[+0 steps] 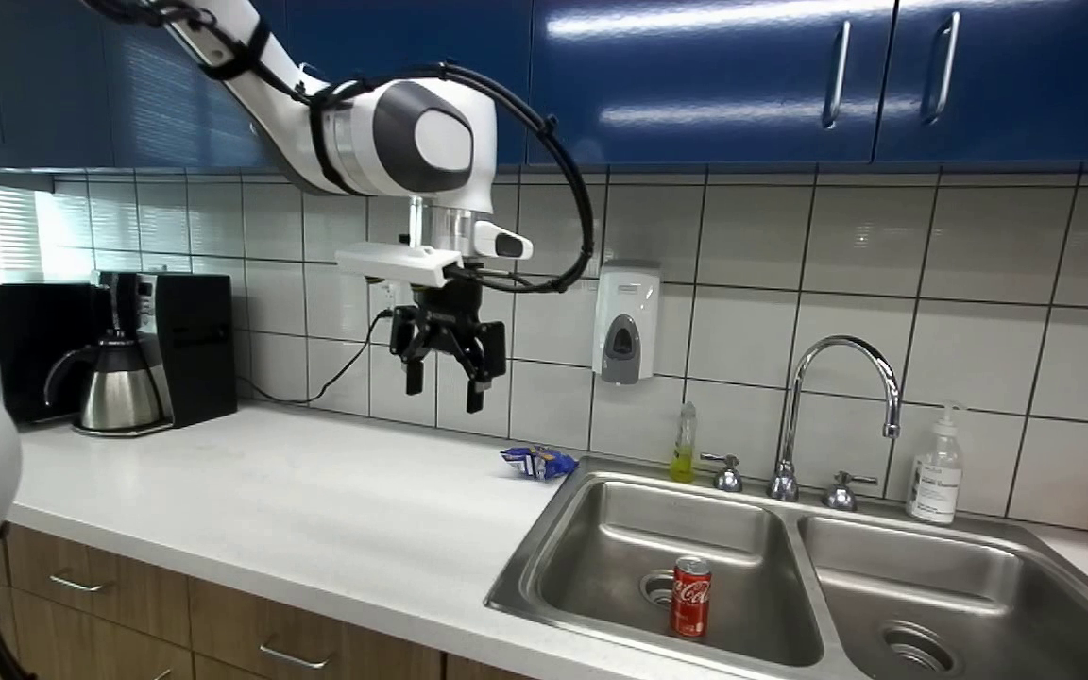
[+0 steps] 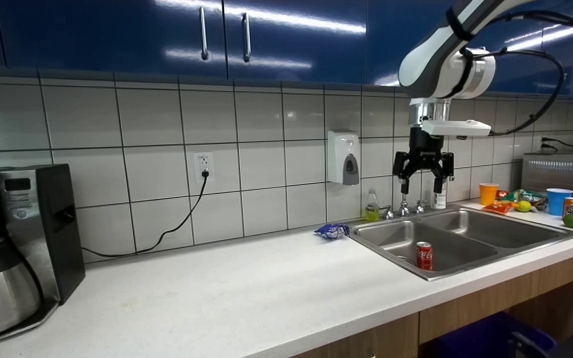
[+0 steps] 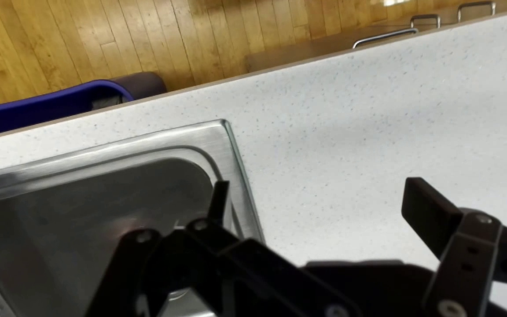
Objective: Remove the can from the sink
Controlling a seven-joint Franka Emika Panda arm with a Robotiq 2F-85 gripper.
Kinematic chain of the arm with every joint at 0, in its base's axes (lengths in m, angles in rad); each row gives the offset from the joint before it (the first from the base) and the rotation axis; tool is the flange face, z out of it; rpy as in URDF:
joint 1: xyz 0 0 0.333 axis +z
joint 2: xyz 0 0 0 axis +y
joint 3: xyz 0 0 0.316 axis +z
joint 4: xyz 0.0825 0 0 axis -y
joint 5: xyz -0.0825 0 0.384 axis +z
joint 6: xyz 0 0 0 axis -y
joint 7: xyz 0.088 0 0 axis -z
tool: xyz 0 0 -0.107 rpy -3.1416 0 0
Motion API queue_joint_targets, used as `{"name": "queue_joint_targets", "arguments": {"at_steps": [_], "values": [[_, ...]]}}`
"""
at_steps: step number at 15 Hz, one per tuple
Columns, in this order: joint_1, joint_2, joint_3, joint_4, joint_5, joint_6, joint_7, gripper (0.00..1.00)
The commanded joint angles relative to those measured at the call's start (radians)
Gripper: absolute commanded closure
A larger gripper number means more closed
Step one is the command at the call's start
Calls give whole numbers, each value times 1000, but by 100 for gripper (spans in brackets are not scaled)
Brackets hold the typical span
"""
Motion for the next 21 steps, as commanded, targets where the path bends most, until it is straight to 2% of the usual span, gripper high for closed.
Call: {"name": "queue_joint_targets", "arguments": {"at_steps": [1, 5, 10, 16, 21], "values": [[-45, 142, -35, 79, 9, 76, -17, 0], [-84, 298, -87, 169, 30, 159, -28, 0], [-141, 486, -124, 310, 64, 210, -43, 0], [-214, 705, -113, 517, 130, 219, -51, 0], [-257, 872, -95, 687, 138, 230, -39, 0]]}}
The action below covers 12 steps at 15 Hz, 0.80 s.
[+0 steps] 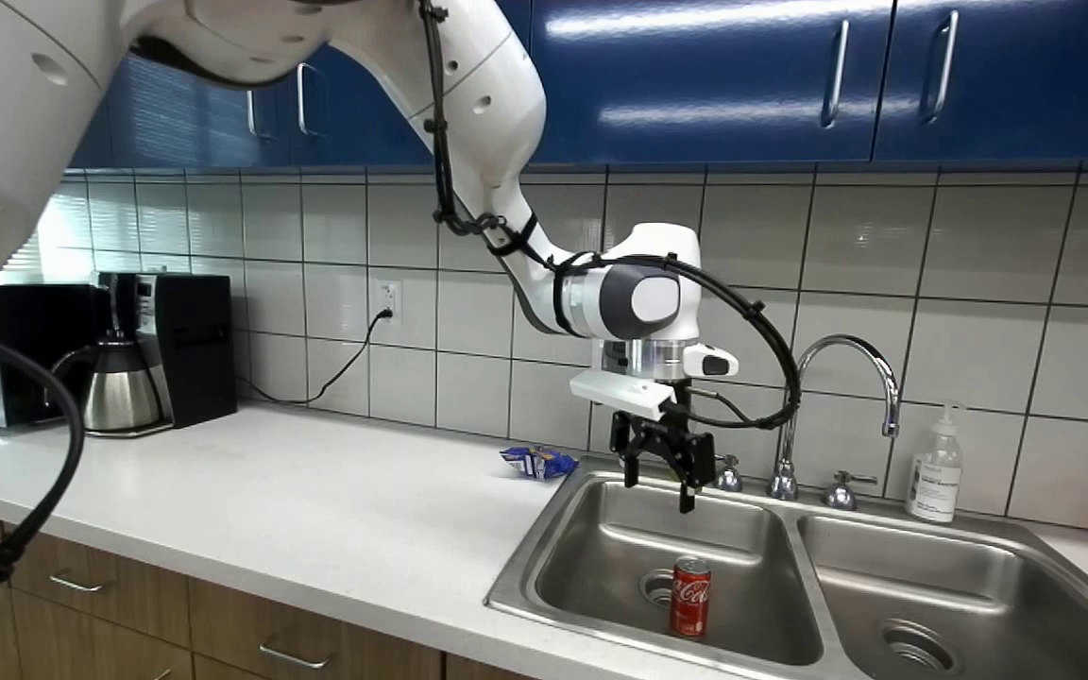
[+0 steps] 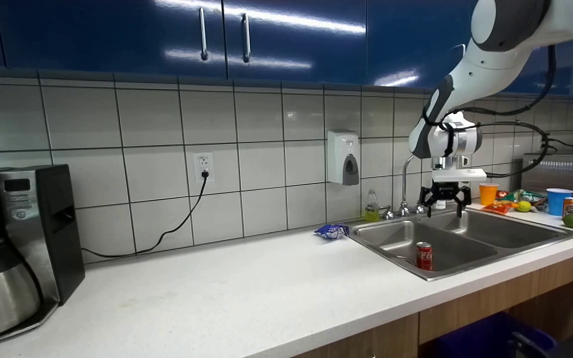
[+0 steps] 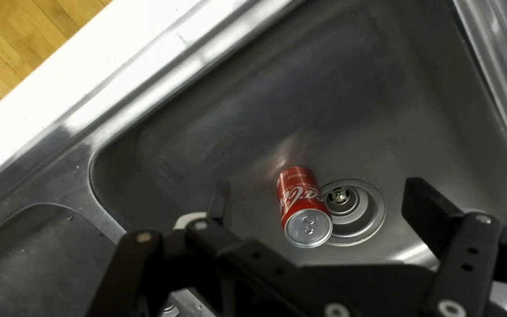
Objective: Remove the can from the sink
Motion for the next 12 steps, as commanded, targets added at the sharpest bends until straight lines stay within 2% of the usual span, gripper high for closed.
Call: {"name": "queue_joint_targets", "arguments": {"at_steps": [1, 12], "values": [[-52, 143, 38, 157, 21, 12, -13, 0], [-59, 422, 84, 426, 3, 39, 23, 0]]}}
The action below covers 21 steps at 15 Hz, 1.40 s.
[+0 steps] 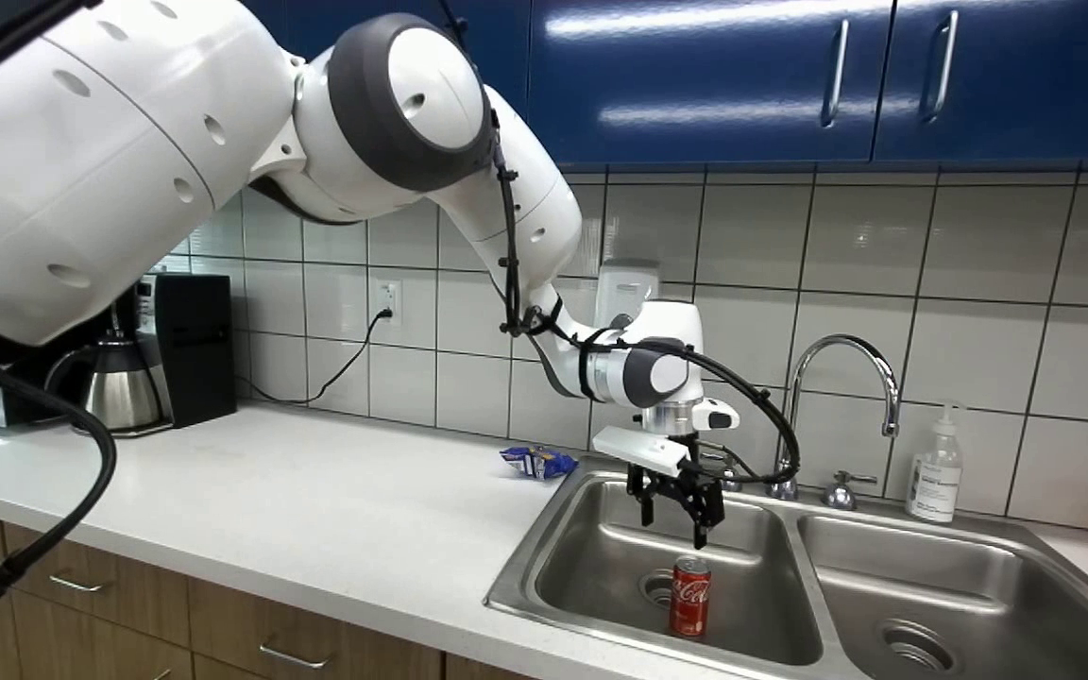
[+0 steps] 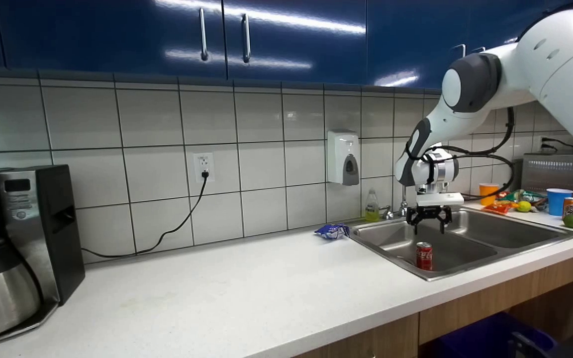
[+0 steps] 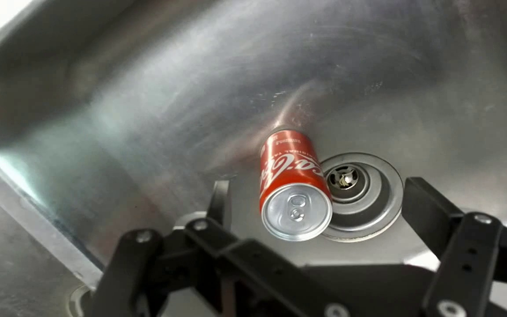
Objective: Remove the can from the sink
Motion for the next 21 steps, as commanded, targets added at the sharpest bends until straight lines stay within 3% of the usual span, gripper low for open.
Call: {"name": "queue_joint_targets", "arguments": {"at_steps": [1, 21], "values": [[-22, 89, 30, 108, 0, 1, 20, 0], [-62, 300, 20, 358, -13, -38, 46, 0]]}}
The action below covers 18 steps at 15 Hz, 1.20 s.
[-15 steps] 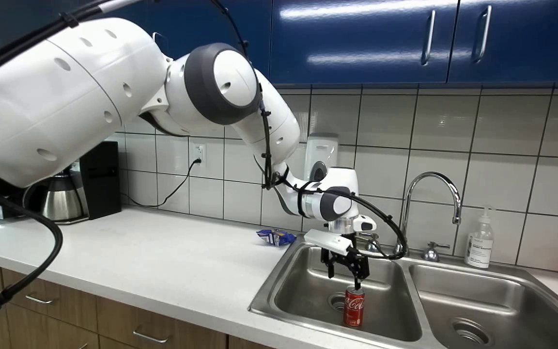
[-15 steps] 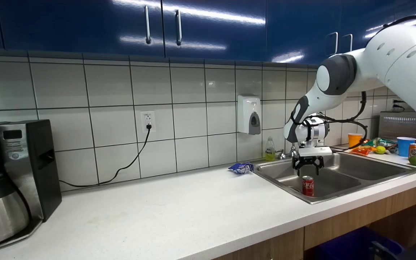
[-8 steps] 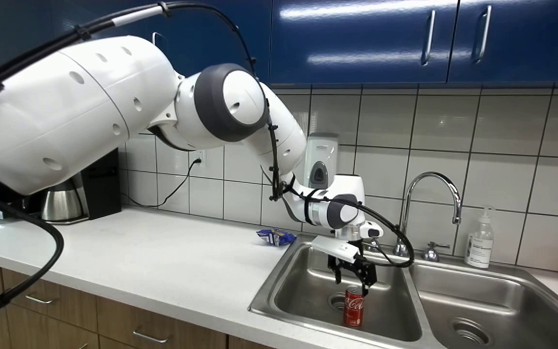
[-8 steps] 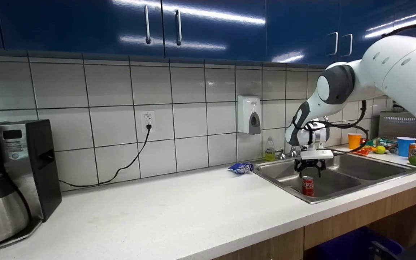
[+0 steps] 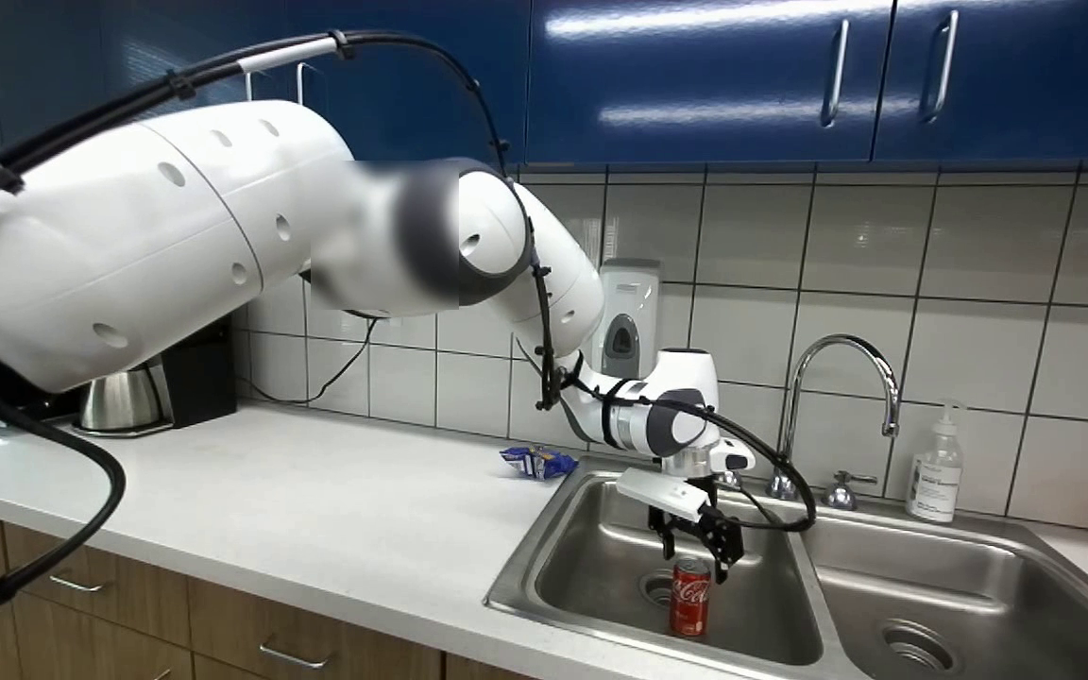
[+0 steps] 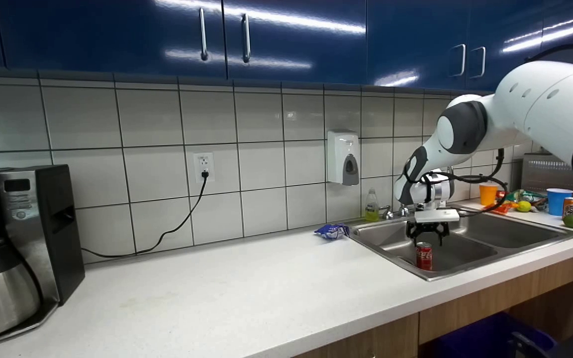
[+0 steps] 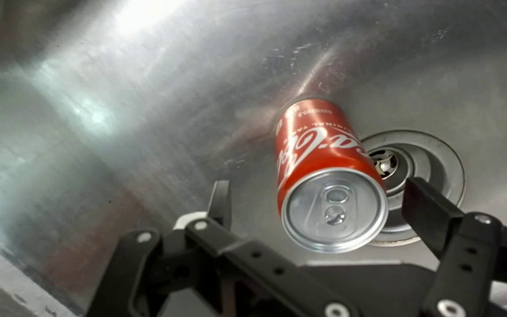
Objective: Remove the can from the sink
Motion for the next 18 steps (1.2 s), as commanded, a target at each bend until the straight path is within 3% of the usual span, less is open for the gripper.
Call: {"name": "queue_joint_targets", "arguments": {"at_steps": [1, 18], "values": [[-14, 44, 10, 77, -14, -34, 28, 0], [-11, 121, 6, 159, -19, -50, 46, 0]]}}
